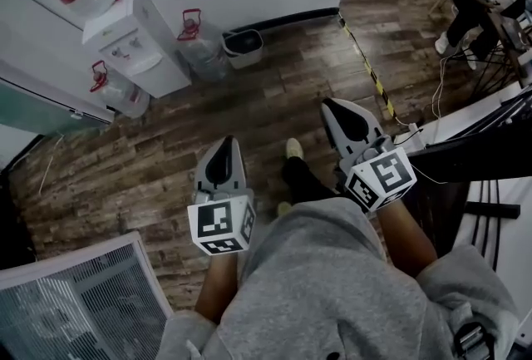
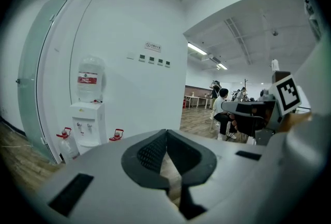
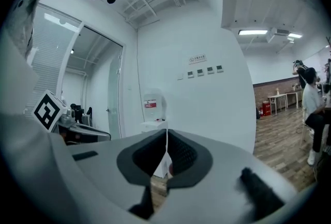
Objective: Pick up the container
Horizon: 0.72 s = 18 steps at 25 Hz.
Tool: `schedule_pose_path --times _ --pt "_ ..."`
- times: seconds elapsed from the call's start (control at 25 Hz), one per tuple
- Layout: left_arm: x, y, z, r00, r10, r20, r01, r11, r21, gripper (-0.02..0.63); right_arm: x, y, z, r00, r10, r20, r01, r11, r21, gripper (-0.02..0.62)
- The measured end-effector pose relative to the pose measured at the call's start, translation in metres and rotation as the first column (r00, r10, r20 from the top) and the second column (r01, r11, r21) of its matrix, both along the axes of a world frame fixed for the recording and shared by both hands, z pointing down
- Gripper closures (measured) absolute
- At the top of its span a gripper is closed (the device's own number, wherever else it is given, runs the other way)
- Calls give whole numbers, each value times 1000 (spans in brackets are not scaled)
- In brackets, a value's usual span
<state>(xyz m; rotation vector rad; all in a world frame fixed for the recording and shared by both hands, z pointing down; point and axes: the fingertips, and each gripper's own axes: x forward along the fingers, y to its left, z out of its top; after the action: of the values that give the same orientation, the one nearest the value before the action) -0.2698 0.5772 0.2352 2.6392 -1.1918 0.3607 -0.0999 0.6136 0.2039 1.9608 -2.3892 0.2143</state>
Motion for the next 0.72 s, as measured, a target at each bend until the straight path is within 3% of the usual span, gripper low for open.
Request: schedule_pose_path --times 0.72 --pt "89 -151 -1 1000 -15 24 15 999 -35 591 97 -148 11 999 5 39 -3 999 -42 569"
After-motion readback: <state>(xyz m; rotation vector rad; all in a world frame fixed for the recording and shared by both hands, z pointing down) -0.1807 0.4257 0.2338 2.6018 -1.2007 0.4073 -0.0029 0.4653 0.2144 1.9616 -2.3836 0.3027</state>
